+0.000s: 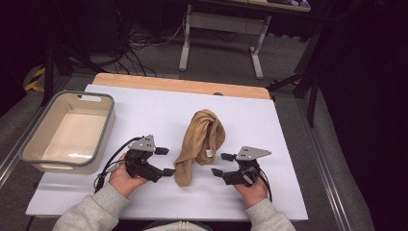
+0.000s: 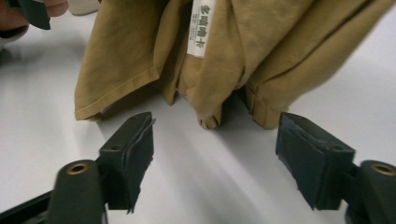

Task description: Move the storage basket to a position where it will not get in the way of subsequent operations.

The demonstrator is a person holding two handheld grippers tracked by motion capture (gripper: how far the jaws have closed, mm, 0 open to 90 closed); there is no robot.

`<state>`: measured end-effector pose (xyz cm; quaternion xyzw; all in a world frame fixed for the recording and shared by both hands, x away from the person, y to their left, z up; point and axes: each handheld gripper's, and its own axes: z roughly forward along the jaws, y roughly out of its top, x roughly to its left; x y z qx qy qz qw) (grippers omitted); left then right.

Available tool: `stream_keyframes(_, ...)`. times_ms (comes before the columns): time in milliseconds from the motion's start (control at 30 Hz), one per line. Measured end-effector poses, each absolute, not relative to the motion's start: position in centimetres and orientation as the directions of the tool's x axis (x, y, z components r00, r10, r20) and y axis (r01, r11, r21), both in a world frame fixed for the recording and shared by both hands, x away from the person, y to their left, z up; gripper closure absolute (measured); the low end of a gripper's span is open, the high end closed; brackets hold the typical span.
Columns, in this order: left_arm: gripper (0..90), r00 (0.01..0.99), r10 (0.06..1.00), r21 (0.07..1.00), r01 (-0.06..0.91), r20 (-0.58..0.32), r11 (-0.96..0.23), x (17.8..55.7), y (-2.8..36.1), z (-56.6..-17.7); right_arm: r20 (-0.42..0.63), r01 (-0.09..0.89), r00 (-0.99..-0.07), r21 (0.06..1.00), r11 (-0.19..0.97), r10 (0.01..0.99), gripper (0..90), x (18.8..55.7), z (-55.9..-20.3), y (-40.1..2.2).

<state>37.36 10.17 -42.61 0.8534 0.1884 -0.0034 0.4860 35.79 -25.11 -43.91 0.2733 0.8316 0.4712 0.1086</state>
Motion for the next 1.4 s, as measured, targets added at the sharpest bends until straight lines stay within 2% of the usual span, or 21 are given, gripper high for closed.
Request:
stream_keyframes(367,33.4,0.928,0.332,0.823,0.317,-0.168,-0.472,37.4,9.7,-43.1,0.102,0.38,-0.823,0.829,0.409,0.559,63.5,36.5,-43.9,-24.5)
stream_keyframes(633,42.2,0.927,0.348,0.822,0.305,-0.14,-0.481,37.5,9.0,-43.4,0.131,0.394,-0.824,0.832,0.391,0.551,75.4,36.9,-44.0,-24.4)
stream_keyframes(800,51.0,0.927,0.358,0.816,0.293,-0.114,-0.499,37.6,8.3,-43.6,0.109,0.377,-0.829,0.833,0.405,0.548,87.6,36.7,-43.6,-24.2)
stream_keyframes(867,53.7,0.925,0.362,0.816,0.293,-0.112,-0.498,37.6,8.3,-43.5,0.097,0.363,-0.832,0.839,0.405,0.545,88.4,36.6,-43.0,-24.1)
stream_keyframes(1100,53.9,0.918,0.38,0.827,0.3,-0.114,-0.475,37.7,9.0,-43.3,0.059,0.317,-0.839,0.861,0.398,0.541,89.0,37.1,-40.4,-23.8)
stream_keyframes(1400,53.2,0.907,0.405,0.83,0.311,-0.113,-0.464,37.6,9.8,-43.3,0.028,0.31,-0.824,0.857,0.411,0.565,89.1,41.0,-38.3,-22.4)
